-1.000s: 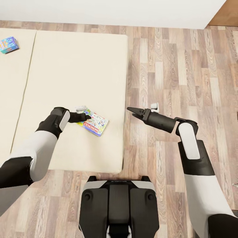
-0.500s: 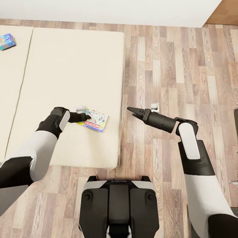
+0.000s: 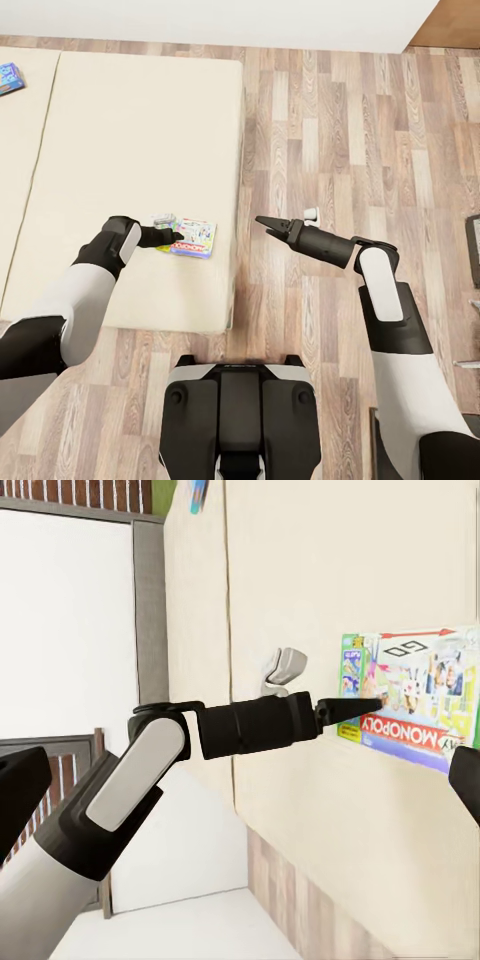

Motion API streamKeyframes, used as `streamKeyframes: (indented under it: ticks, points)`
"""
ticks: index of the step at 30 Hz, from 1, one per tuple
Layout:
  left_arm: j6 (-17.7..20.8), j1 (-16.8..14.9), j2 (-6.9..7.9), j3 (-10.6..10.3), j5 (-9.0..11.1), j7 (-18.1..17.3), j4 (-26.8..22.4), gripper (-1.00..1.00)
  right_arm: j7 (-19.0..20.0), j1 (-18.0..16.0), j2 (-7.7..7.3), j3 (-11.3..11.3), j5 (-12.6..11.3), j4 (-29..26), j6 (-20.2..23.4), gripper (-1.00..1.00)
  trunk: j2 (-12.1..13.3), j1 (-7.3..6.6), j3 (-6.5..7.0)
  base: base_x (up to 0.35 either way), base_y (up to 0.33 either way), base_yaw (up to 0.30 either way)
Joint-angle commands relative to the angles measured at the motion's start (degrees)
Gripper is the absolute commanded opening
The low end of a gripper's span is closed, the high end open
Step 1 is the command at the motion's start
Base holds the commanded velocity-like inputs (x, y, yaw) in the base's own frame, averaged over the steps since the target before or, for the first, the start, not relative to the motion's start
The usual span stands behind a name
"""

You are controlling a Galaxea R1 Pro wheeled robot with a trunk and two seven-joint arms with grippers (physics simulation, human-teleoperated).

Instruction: Put all the toys in the child's room - the three board games (two on the bed and one on the table), the two jigsaw puzzles on the table, and the tennis ball on the table - inside the toy box on the table in the child's room.

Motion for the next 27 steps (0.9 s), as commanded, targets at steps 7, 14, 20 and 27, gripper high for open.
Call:
streamKeyframes:
  ticks: [7, 14, 20, 27]
  points:
    - [0.4, 0.0, -0.02, 0.2, 0.2, 0.0, -0.1, 1.00, 0.6, 0.0, 0.07, 0.0, 0.5, 0.0, 0.1, 1.00, -0.1, 0.03, -0.06, -0.008, -0.139, 0.000]
    - [0.4, 0.0, -0.02, 0.2, 0.2, 0.0, -0.1, 1.00, 0.6, 0.0, 0.10, 0.0, 0.5, 0.0, 0.1, 1.00, -0.1, 0.03, -0.06, 0.000, -0.076, 0.000]
    - [0.4, 0.0, -0.02, 0.2, 0.2, 0.0, -0.1, 1.00, 0.6, 0.0, 0.17, 0.0, 0.5, 0.0, 0.1, 1.00, -0.1, 0.03, -0.06, 0.000, -0.088, 0.000]
    - [0.4, 0.0, -0.02, 0.2, 0.2, 0.0, -0.1, 1.00, 0.6, 0.0, 0.20, 0.0, 0.5, 0.0, 0.1, 1.00, -0.1, 0.03, -0.06, 0.000, -0.057, 0.000]
